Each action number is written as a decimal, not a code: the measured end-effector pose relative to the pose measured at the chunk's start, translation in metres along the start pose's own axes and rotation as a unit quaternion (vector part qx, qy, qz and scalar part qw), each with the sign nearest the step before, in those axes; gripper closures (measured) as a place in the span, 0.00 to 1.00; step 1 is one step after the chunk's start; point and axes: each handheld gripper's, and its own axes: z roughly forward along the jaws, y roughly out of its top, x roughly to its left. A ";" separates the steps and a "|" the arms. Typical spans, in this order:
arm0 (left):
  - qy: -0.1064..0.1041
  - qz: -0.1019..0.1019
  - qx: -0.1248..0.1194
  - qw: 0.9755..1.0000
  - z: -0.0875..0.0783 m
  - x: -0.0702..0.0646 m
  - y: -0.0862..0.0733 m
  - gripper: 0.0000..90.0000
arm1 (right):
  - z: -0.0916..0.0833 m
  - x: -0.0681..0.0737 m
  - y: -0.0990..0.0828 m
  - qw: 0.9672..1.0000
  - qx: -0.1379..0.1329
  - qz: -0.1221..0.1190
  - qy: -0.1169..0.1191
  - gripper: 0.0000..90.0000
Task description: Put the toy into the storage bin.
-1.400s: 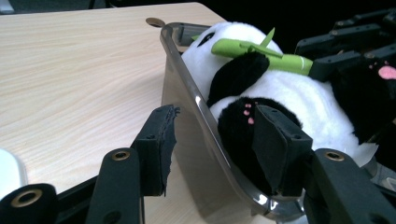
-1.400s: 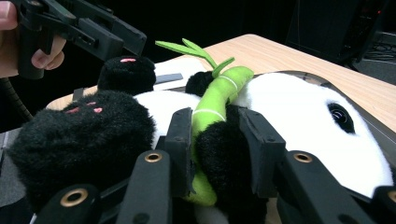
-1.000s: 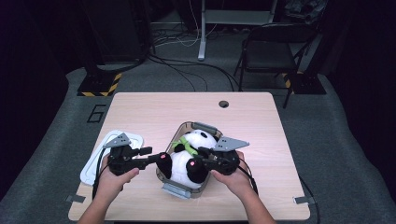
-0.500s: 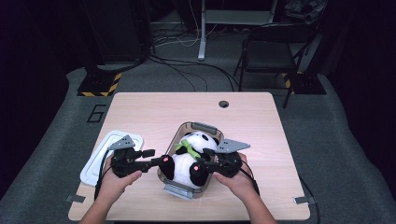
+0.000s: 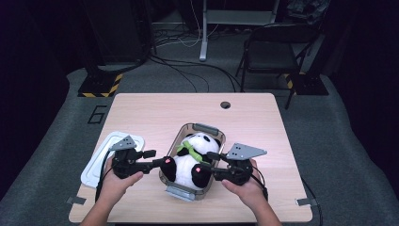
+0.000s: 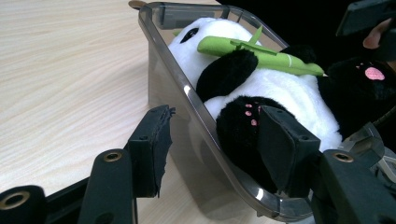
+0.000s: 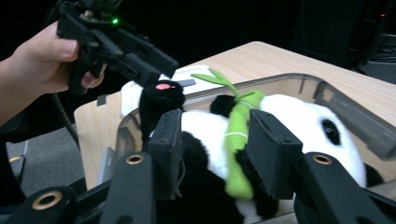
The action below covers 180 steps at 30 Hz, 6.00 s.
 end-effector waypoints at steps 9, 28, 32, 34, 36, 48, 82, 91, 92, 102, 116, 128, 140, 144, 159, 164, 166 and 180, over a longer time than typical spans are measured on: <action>-0.005 0.004 0.001 1.000 0.002 -0.002 0.000 0.49 | 0.006 0.008 -0.005 0.999 0.021 -0.009 0.025 0.63; -0.006 0.020 0.037 0.999 0.016 -0.007 -0.008 0.49 | 0.019 0.012 -0.027 0.996 0.079 -0.019 0.021 0.64; -0.007 0.020 0.046 0.999 0.017 -0.006 -0.011 0.49 | 0.018 0.013 -0.027 0.997 0.073 -0.020 0.019 0.64; -0.005 0.019 0.047 0.999 0.019 -0.006 -0.012 0.48 | 0.016 0.012 -0.026 0.998 0.066 -0.021 0.013 0.65; -0.004 0.021 0.052 0.998 0.020 -0.006 -0.013 0.48 | 0.013 0.010 -0.025 0.998 0.065 -0.021 0.006 0.65; -0.012 0.004 0.055 0.998 0.022 -0.004 -0.015 0.48 | 0.018 0.012 -0.028 0.995 0.096 -0.033 0.004 0.68; -0.032 -0.014 0.035 0.999 0.035 0.007 -0.012 0.58 | -0.021 -0.030 -0.056 0.994 0.029 -0.001 -0.110 0.52; -0.023 0.000 0.029 0.999 0.035 0.005 -0.009 0.69 | -0.016 -0.028 -0.065 0.993 0.050 0.009 -0.106 0.54; -0.021 0.000 0.031 0.999 0.034 0.004 -0.009 0.69 | -0.015 -0.027 -0.065 0.993 0.050 0.009 -0.104 0.54; -0.010 0.000 0.022 1.000 0.030 0.001 -0.008 0.75 | 0.002 -0.023 -0.070 0.994 0.077 0.007 -0.083 0.54; -0.011 -0.014 0.023 1.000 0.020 0.009 -0.012 0.77 | 0.011 -0.019 -0.071 0.995 0.086 0.002 -0.056 0.51; 0.001 -0.035 0.012 0.999 0.005 0.021 -0.020 0.78 | 0.033 -0.009 -0.067 0.995 0.100 -0.019 -0.023 0.50; 0.026 -0.041 0.010 0.999 -0.009 0.027 -0.025 0.78 | 0.052 -0.003 -0.062 0.995 0.100 -0.024 0.003 0.48; 0.035 -0.043 0.009 0.998 -0.014 0.028 -0.027 0.78 | 0.057 -0.001 -0.060 0.994 0.102 -0.027 0.011 0.48; 0.052 -0.046 -0.004 0.998 -0.022 0.034 -0.028 0.65 | 0.063 0.001 -0.061 0.993 0.108 -0.034 0.017 0.47; 0.058 -0.039 0.006 0.998 -0.025 0.035 -0.027 0.58 | 0.057 -0.002 -0.063 0.994 0.107 -0.031 0.014 0.47; 0.058 -0.039 0.004 0.998 -0.027 0.035 -0.025 0.57 | 0.054 -0.004 -0.063 0.994 0.106 -0.028 0.011 0.46; 0.104 -0.037 -0.020 0.994 -0.054 0.059 -0.028 0.55 | 0.038 -0.020 -0.065 0.996 0.087 -0.009 -0.018 0.48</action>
